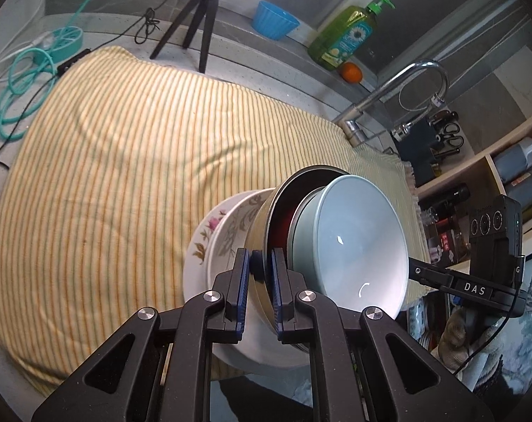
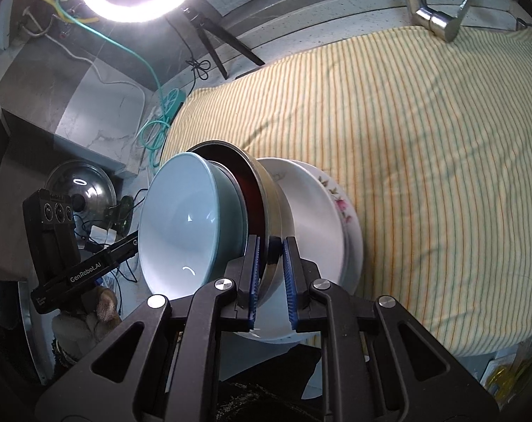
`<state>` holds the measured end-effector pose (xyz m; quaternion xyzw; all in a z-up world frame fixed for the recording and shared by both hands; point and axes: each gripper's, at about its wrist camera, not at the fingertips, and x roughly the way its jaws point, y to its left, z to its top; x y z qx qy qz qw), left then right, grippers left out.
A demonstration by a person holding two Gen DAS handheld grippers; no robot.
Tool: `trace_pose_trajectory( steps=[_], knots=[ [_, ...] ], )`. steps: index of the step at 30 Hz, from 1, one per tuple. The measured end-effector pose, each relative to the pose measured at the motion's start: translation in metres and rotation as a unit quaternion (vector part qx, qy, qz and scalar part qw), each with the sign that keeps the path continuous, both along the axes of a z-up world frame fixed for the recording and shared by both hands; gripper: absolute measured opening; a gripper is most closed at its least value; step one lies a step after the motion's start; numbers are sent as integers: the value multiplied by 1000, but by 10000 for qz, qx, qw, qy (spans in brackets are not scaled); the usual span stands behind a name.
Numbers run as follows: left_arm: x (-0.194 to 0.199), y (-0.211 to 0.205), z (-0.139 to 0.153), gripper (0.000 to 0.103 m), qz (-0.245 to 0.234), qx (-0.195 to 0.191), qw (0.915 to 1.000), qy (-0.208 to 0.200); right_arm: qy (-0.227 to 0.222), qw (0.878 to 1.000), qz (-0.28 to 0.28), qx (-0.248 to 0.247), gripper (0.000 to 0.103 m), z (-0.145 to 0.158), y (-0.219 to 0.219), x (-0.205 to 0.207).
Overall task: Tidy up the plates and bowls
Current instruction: 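Lift the nested bowls and carry them onto the plate stack, then lower the nested bowls onto the plate stack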
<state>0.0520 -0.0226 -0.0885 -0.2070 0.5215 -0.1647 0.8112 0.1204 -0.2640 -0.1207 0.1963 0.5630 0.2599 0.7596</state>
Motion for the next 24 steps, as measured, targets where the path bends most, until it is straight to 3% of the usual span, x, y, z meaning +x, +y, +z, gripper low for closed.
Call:
trace_pose_trajectory(
  steps=[24],
  knots=[
    [-5, -8, -8, 9, 5, 75, 9998, 209, 175, 9998, -9, 62, 15, -15, -9, -1]
  ],
)
